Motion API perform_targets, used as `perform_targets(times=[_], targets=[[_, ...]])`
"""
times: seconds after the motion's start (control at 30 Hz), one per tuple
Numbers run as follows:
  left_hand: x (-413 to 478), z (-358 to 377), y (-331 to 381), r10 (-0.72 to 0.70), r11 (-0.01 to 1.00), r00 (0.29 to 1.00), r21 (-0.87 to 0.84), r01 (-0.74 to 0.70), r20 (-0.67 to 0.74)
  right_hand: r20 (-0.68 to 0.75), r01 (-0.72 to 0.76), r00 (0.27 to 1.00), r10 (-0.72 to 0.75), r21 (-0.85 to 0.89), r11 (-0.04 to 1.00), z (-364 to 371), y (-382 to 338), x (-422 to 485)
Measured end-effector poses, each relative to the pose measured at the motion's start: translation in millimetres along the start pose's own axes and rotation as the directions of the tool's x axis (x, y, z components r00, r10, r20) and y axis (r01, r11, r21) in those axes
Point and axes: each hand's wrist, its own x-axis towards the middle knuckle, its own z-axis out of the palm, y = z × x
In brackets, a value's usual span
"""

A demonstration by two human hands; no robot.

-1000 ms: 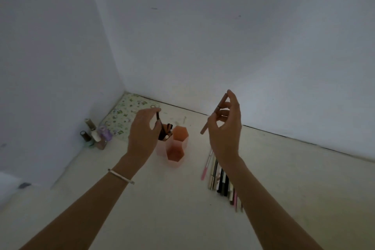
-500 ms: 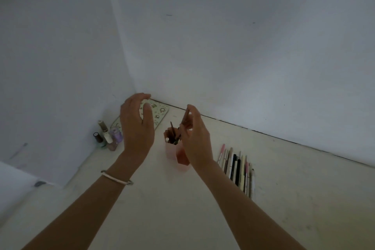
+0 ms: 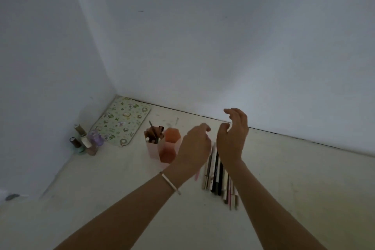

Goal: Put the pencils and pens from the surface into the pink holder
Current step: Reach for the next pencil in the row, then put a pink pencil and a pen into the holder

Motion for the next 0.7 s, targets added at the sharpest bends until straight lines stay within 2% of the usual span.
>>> perform_targets(times=[0.07,0.13,0.23,0.4,0.47,0.53,0.63,0.7], targets=[[5.5,23.7,-12.0,-0.142,0.975,0.974,0.195,0.107,0.178,-0.005,-0.045,0.999,0.045,-0.031,0.999,-17.3,15.3,3.5],[5.2,41.7,-25.0,-0.233,0.935,0.935,0.326,0.140,0.268,-0.016,-0.067,0.998,0.067,-0.057,0.996,-34.2,32.2,2.7],[-1.9,65.8,-36.0,-0.254,0.895,0.928,0.430,0.120,0.271,-0.010,-0.107,0.994,0.107,-0.076,0.991,-58.4,57.4,-3.9],[-2.9,86.7,-43.5,-0.243,0.877,0.948,0.465,0.124,0.206,0.039,-0.141,0.988,0.149,-0.153,0.978,-79.7,89.3,-20.1],[-0.8,88.7,-42.6,-0.252,0.889,0.947,0.434,0.146,0.198,0.102,-0.164,0.977,0.187,-0.202,0.966,-81.1,99.5,-25.2],[4.4,84.4,-36.4,-0.263,0.925,0.948,0.326,0.196,0.178,0.208,-0.222,0.936,0.283,-0.274,0.936,-77.8,108.8,-30.3],[17.5,68.2,-18.6,-0.214,0.977,0.976,0.012,0.214,0.045,0.337,-0.308,0.827,0.450,-0.397,0.864,-66.7,118.5,-40.0],[23.7,53.0,-2.7,-0.165,0.974,0.984,-0.167,0.153,-0.064,0.382,-0.309,0.773,0.506,-0.470,0.827,-59.2,122.0,-47.5]])
